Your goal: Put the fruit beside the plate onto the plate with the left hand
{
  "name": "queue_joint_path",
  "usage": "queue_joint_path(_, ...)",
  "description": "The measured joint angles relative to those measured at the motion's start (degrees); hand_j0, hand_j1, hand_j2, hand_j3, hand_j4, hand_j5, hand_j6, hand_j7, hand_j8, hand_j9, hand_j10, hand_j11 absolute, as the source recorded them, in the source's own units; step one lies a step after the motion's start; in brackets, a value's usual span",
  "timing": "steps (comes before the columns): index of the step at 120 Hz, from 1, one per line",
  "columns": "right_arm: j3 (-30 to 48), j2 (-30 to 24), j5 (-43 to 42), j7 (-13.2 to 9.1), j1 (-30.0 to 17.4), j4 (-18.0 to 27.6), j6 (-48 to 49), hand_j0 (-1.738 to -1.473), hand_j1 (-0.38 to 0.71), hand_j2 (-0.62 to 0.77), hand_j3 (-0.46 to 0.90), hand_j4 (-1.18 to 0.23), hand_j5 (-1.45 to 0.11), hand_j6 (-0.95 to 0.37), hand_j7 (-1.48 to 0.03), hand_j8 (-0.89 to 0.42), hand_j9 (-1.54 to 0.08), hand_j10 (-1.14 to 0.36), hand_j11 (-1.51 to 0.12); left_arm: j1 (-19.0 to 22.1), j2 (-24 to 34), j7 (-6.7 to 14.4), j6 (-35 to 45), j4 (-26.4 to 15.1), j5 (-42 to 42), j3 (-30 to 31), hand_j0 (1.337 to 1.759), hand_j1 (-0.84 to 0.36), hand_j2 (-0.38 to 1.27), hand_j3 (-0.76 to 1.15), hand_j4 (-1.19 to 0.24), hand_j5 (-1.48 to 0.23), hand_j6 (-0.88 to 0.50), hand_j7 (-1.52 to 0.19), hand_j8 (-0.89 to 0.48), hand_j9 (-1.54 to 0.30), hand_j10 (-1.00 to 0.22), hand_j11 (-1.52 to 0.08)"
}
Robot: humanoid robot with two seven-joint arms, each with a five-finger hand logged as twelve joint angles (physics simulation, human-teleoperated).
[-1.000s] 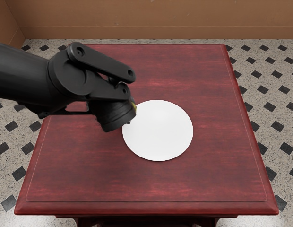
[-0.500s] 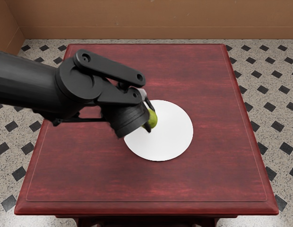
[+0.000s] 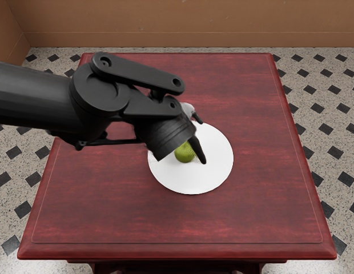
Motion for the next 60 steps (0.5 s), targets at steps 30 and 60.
queue_joint_path(30, 0.0, 0.0, 0.0, 0.0, 0.6, 0.0, 0.0, -1.658, -0.31, -0.01, 0.0, -0.04, -0.05, -0.04, -0.05, -0.04, -0.05, -0.04, -0.05, 9.0, 18.9, 0.0, -6.0, -1.9, 4.1, -14.1, 1.658, 0.03, 0.06, 0.0, -0.26, -0.34, -0.26, -0.34, -0.26, -0.34, -0.26, -0.34)
queue_joint_path(60, 0.0, 0.0, 0.0, 0.0, 1.1, 0.0, 0.0, -1.658, -0.31, -0.01, 0.0, -0.04, -0.05, -0.04, -0.05, -0.04, -0.05, -0.04, -0.05, 23.8, 43.9, 0.0, -34.6, -2.2, 10.1, -29.9, 1.658, 0.04, 0.05, 0.0, -0.26, -0.33, -0.25, -0.33, -0.25, -0.33, -0.26, -0.33)
